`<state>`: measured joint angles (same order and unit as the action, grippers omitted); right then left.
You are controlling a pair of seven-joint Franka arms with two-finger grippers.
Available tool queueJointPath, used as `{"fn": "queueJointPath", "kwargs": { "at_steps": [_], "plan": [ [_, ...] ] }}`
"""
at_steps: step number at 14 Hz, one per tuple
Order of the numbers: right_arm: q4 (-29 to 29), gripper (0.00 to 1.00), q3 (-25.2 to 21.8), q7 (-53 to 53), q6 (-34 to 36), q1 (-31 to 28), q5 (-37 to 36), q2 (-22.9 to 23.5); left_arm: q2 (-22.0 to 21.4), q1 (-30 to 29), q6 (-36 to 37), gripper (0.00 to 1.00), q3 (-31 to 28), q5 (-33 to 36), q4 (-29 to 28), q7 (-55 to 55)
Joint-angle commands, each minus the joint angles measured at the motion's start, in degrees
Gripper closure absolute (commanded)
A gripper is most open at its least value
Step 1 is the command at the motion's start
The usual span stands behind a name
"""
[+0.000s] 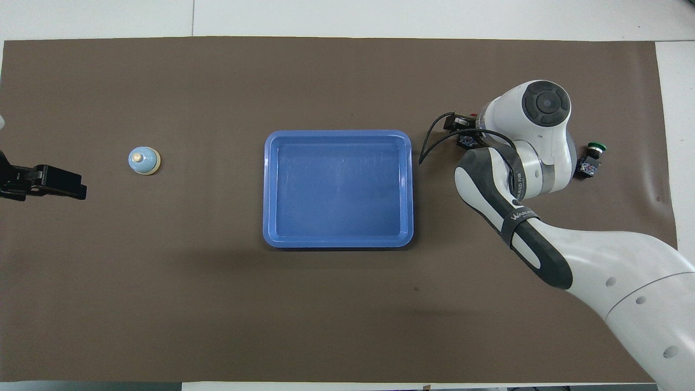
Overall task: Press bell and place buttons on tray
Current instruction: 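Grasp the red-capped button with the right gripper, then carry the red button into the blue tray and release it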
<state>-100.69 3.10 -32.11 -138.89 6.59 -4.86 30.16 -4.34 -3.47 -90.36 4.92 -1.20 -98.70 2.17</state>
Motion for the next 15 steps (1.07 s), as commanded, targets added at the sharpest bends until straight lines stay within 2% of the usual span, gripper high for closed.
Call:
{"fn": "queueJointPath", "kwargs": {
  "at_steps": [1,5,7,9,12,15],
  "plan": [
    [-0.1,1.00,0.5,-2.5,0.9,-0.1,-0.5,-0.6,-0.1,0.3,0.8,0.00,-0.5,0.0,0.8,0.4],
    [0.8,1.00,0.5,-2.5,1.5,0.3,-0.3,-0.7,-0.1,-0.6,0.8,0.00,-0.8,0.1,0.8,0.4],
    [3.2,1.00,0.8,-2.6,6.1,0.4,-0.2,-1.3,-0.1,-0.6,0.8,0.00,-0.7,0.1,0.8,0.4],
    [7.9,1.00,2.3,-2.6,13.8,1.9,-0.1,-2.0,-0.1,-0.4,0.8,0.00,-0.7,0.1,0.8,0.4],
    [9.9,1.00,3.8,-5.0,21.5,7.0,1.0,-5.1,-0.1,-0.6,0.8,0.00,-0.7,0.1,0.8,0.4],
    [9.5,1.00,3.8,-10.1,21.6,13.5,2.3,-5.6,-0.1,-0.6,0.8,0.00,-0.7,0.1,0.8,0.4]
  ]
}}
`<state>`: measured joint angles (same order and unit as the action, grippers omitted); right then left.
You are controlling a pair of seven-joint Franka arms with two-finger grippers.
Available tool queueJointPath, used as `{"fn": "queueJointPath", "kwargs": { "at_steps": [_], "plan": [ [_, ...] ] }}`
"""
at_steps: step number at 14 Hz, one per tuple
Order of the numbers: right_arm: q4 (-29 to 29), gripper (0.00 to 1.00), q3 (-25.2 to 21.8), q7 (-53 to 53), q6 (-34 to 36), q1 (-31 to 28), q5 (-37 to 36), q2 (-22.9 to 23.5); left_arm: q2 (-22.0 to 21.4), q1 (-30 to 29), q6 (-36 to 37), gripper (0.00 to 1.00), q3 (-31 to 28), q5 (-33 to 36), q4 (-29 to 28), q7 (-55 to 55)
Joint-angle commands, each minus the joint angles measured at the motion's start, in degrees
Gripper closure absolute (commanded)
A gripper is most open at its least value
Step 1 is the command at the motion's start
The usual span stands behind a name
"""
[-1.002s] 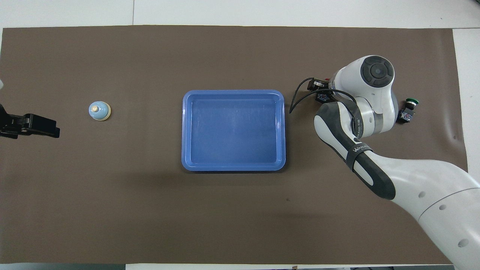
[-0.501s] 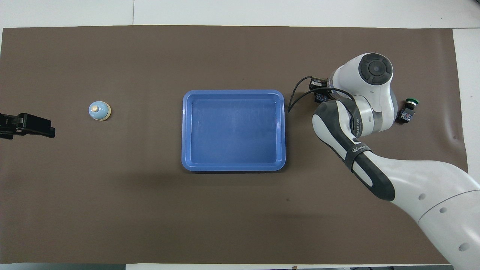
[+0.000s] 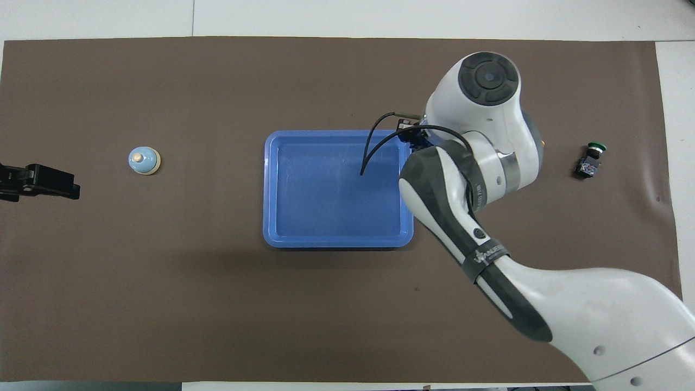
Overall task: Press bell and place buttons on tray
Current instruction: 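Carry the red button into the blue tray and release it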
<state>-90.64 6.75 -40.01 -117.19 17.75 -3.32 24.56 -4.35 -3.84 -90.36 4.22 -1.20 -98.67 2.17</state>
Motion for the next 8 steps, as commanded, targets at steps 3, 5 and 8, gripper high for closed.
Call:
{"fn": "queueJointPath", "kwargs": {
  "at_steps": [3,5,8],
  "plan": [
    [-4.4,1.00,0.2,-2.3,-2.8,5.7,0.8,0.1,0.0,-0.2,0.8,0.00,0.0,0.1,0.8,0.4],
    [-9.4,1.00,0.3,-3.4,-7.9,7.0,0.8,-0.3,-0.1,-0.2,0.8,0.00,0.0,0.1,0.8,0.4],
    [-13.0,1.00,0.2,-4.9,-11.0,7.9,0.8,-0.4,0.0,-0.2,0.8,0.00,0.0,0.1,0.8,0.4]
  ]
}}
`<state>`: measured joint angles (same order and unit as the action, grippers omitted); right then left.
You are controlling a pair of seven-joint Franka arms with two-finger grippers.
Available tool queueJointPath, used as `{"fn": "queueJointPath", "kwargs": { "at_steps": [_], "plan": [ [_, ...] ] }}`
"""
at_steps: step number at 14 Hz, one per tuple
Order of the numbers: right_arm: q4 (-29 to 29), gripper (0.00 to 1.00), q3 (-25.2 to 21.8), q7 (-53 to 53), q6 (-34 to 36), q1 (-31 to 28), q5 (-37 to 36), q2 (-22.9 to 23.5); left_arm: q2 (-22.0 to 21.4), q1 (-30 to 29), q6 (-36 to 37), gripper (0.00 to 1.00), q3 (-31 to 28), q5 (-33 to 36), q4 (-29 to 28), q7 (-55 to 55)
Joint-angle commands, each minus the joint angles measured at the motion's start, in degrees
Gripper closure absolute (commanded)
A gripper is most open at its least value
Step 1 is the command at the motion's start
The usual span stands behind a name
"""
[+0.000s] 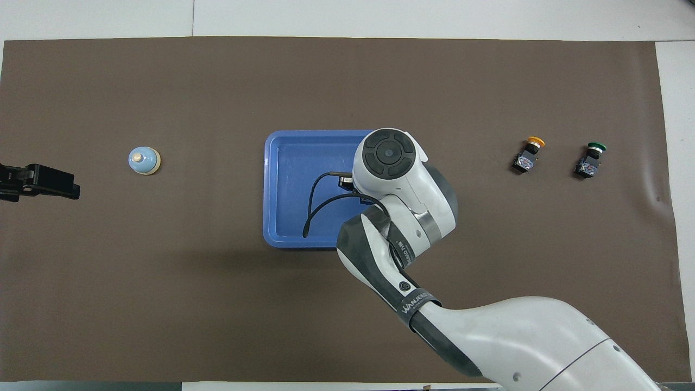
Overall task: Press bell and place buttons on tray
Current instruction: 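Carry the red button into the blue tray and release it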
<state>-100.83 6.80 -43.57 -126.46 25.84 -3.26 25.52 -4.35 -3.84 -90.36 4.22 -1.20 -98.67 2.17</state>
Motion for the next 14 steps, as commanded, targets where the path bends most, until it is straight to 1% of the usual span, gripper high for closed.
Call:
{"fn": "queueJointPath", "kwargs": {
  "at_steps": [1,5,7,8,9,12,14],
  "plan": [
    [-3.3,1.00,0.1,-1.3,-1.9,-0.3,0.7,-1.5,0.0,-0.2,0.8,0.00,0.0,0.1,0.8,0.4],
    [-7.4,1.00,0.1,-2.9,-6.3,-0.9,0.7,-2.3,-0.1,-0.2,0.8,0.00,0.0,0.1,0.8,0.4],
    [-7.7,1.00,0.1,-5.5,-7.0,-0.9,0.7,-2.3,0.0,-0.2,0.8,0.00,0.0,0.1,0.8,0.4],
    [-7.7,0.93,0.1,-6.4,-7.0,-0.9,0.7,-2.3,0.0,-0.2,0.8,0.00,0.0,0.1,0.8,0.4],
    [-7.6,0.01,0.1,-7.0,-7.0,-0.6,0.7,-2.3,0.0,-0.2,0.8,0.00,0.0,0.1,0.8,0.4],
    [-5.3,0.00,-0.2,-8.5,-4.8,-1.3,0.7,-2.7,-0.1,-0.2,0.8,0.00,0.0,0.1,0.8,0.4],
    [-2.2,0.00,-0.3,-8.4,0.1,-4.4,0.7,-4.5,0.0,-0.2,0.8,0.00,0.0,0.1,0.8,0.4]
  ]
}}
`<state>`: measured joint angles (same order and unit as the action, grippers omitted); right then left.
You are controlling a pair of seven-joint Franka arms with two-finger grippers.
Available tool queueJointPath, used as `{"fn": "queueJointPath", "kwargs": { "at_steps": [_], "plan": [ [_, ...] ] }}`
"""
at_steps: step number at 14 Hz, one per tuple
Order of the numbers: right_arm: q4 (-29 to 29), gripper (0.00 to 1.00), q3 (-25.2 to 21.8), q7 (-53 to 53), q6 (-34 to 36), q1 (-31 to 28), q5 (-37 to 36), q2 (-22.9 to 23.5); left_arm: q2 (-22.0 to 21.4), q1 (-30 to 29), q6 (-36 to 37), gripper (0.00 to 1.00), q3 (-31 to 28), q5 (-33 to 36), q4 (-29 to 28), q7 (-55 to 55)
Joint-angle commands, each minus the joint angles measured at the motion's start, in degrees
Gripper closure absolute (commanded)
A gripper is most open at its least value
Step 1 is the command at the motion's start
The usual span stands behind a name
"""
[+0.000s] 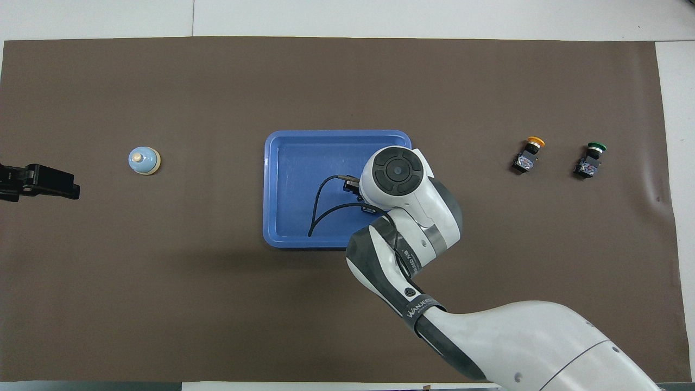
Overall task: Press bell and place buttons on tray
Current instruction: 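Carry the red button into the blue tray and release it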
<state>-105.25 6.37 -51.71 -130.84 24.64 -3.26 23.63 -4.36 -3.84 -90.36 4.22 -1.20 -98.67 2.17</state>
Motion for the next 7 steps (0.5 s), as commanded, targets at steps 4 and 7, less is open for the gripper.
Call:
{"fn": "queueJointPath", "kwargs": {
  "at_steps": [4,7],
  "plan": [
    [6.0,0.00,0.1,4.9,12.2,-11.6,0.6,-7.4,0.0,-0.2,0.8,0.00,0.0,0.1,0.8,0.4],
    [6.0,0.00,0.0,16.8,14.7,-19.7,0.6,-9.7,0.0,-0.2,0.8,0.00,0.0,0.1,0.8,0.4]
  ]
}}
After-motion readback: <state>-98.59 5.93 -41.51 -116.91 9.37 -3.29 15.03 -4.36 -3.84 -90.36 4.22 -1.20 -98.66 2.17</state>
